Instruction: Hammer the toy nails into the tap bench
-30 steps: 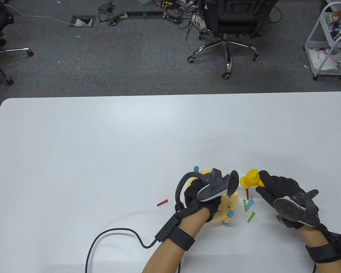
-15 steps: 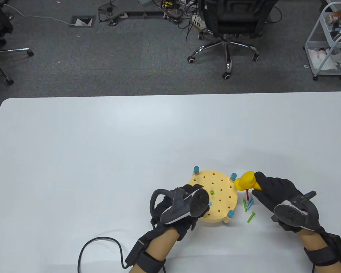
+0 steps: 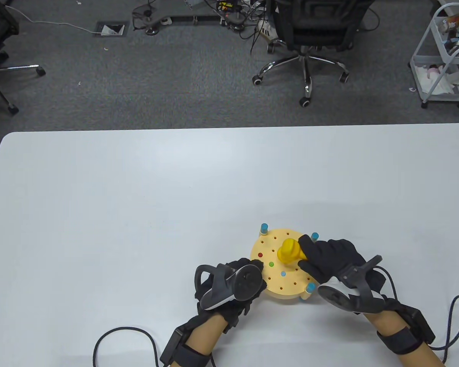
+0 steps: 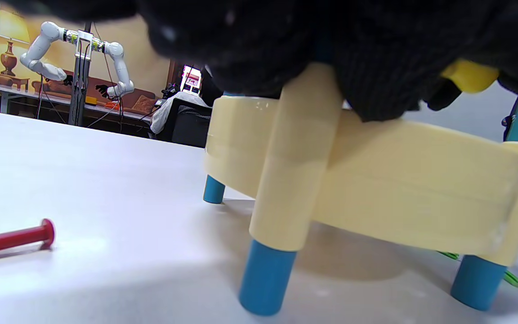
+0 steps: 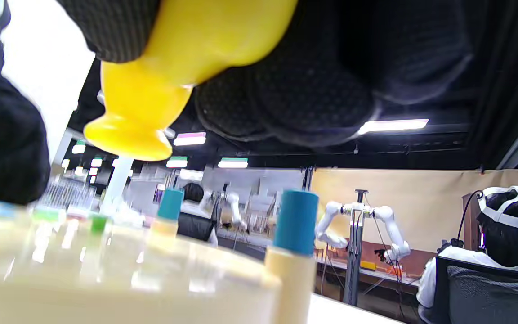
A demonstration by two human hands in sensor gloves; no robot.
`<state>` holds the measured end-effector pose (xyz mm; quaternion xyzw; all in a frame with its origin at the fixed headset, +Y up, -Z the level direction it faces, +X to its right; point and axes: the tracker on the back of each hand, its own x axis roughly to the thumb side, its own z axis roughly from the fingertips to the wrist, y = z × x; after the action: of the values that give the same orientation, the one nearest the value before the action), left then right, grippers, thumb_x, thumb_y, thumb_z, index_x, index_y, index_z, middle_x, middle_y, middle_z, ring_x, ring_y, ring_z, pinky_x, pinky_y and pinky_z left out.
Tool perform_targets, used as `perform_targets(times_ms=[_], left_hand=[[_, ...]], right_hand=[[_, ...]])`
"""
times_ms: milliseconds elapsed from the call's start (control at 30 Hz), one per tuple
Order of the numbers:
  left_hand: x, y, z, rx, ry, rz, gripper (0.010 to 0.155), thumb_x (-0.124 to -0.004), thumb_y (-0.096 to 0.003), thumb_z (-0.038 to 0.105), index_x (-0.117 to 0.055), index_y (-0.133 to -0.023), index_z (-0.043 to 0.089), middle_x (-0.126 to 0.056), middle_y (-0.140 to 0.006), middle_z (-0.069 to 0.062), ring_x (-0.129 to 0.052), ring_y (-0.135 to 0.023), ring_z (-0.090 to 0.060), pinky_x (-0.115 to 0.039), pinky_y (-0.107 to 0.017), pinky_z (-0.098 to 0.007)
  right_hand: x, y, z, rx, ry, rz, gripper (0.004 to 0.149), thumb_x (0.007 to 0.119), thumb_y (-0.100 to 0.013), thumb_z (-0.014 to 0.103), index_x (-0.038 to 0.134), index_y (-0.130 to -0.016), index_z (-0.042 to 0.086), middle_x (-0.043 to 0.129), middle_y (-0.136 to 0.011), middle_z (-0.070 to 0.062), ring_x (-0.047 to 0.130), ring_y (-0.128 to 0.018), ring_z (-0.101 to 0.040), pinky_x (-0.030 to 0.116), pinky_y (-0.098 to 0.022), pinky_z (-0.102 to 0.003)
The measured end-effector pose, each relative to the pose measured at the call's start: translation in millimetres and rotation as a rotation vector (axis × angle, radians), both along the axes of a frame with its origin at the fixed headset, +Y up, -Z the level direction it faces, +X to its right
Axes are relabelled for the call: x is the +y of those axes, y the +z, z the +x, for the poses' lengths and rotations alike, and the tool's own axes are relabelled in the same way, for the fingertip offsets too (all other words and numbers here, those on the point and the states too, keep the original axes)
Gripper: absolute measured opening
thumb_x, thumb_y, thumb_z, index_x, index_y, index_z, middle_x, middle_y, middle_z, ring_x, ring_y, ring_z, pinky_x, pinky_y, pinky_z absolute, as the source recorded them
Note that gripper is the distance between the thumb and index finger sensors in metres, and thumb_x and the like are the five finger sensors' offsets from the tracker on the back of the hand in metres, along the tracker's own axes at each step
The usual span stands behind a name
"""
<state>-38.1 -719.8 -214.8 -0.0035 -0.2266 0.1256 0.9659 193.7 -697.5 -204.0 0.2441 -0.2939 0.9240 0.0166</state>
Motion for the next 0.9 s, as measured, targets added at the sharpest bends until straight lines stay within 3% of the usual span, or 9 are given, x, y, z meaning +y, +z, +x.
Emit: perform_targets(times_ms=[67,233,300,467,533,567,700,767,900], left_hand=[[0,-1,0,-0.001,0.0,-0.004,0.054,-0.088,-0.0326,0.041,-0.082,-0.081,0.02,-0.095,-0.046,-0.004,-0.089,-0.017,-0.009,-0.081,-0.016,-0.034],[-1,-1,0,0.001,0.009,-0.012,0.053,-0.088,-0.0326,0.041,-0.083,-0.081,0.02,-0.095,-0.045,-0.004,-0.09,-0.017,-0.009,-0.081,-0.016,-0.034],[-1,-2,0,0.001,0.009,-0.016,0.053,-0.088,-0.0325,0.041,-0.083,-0.081,0.02,-0.095,-0.045,-0.004,-0.09,-0.017,-0.009,-0.081,-0.016,-0.034],[-2,-2,-1,0.002,0.013,-0.017,0.053,-0.088,-0.0326,0.041,-0.083,-0.081,0.02,-0.095,-0.045,-0.004,-0.09,-0.017,-0.009,-0.081,-0.016,-0.034],[-2,-2,-1,0.002,0.01,-0.013,0.053,-0.088,-0.0326,0.041,-0.083,-0.081,0.02,-0.095,-0.045,-0.004,-0.09,-0.017,-0.009,-0.081,-0.016,-0.034],[-2,-2,-1,0.003,0.011,-0.014,0.053,-0.088,-0.0325,0.041,-0.082,-0.081,0.02,-0.095,-0.045,-0.004,-0.09,-0.017,-0.009,-0.081,-0.016,-0.034],[-1,-7,-8,-0.04,0.01,-0.1,0.061,-0.084,-0.0329,0.047,-0.078,-0.087,0.019,-0.094,-0.054,-0.006,-0.091,-0.023,-0.009,-0.082,-0.02,-0.033],[5,-10,-24,-0.077,0.128,-0.193,0.071,-0.081,-0.0337,0.051,-0.069,-0.094,0.016,-0.09,-0.064,-0.008,-0.091,-0.03,-0.009,-0.082,-0.024,-0.034],[7,-19,-67,0.086,0.383,-0.247,0.061,-0.082,-0.0375,0.043,-0.075,-0.091,0.014,-0.091,-0.065,-0.016,-0.092,-0.032,-0.016,-0.079,-0.024,-0.038]], right_hand=[[-8,-9,-7,0.001,0.226,-0.238,0.063,0.064,-0.043,0.05,0.072,-0.094,0.014,0.098,-0.06,-0.003,0.1,-0.035,-0.022,0.084,-0.039,-0.042],[-5,-2,2,-0.037,-0.007,-0.013,0.062,0.064,-0.042,0.051,0.074,-0.093,0.018,0.098,-0.059,-0.001,0.1,-0.035,-0.021,0.084,-0.04,-0.041],[-11,-9,-5,-0.044,0.217,-0.216,0.064,0.061,-0.044,0.051,0.07,-0.095,0.015,0.097,-0.06,0.001,0.101,-0.036,-0.018,0.086,-0.039,-0.038],[-7,1,0,-0.059,0.043,0.035,0.063,0.062,-0.042,0.053,0.072,-0.094,0.019,0.098,-0.059,0.001,0.1,-0.036,-0.019,0.085,-0.04,-0.039],[-14,-2,-5,0.014,0.128,-0.109,0.062,0.066,-0.041,0.051,0.076,-0.093,0.018,0.1,-0.057,-0.002,0.101,-0.034,-0.021,0.085,-0.039,-0.041],[-14,0,-4,-0.091,0.179,-0.182,0.064,0.059,-0.043,0.053,0.069,-0.095,0.018,0.096,-0.061,0.003,0.101,-0.038,-0.016,0.086,-0.041,-0.037],[-3,1,11,-0.075,-0.015,-0.028,0.063,0.06,-0.043,0.053,0.071,-0.094,0.018,0.097,-0.06,0.001,0.1,-0.037,-0.018,0.085,-0.041,-0.039],[2,2,29,-0.084,-0.096,-0.029,0.063,0.06,-0.043,0.053,0.071,-0.094,0.017,0.097,-0.06,0.0,0.1,-0.036,-0.019,0.085,-0.04,-0.039],[6,2,66,-0.165,-0.136,-0.026,0.063,0.06,-0.043,0.053,0.071,-0.094,0.018,0.097,-0.061,0.001,0.101,-0.037,-0.018,0.085,-0.041,-0.039]])
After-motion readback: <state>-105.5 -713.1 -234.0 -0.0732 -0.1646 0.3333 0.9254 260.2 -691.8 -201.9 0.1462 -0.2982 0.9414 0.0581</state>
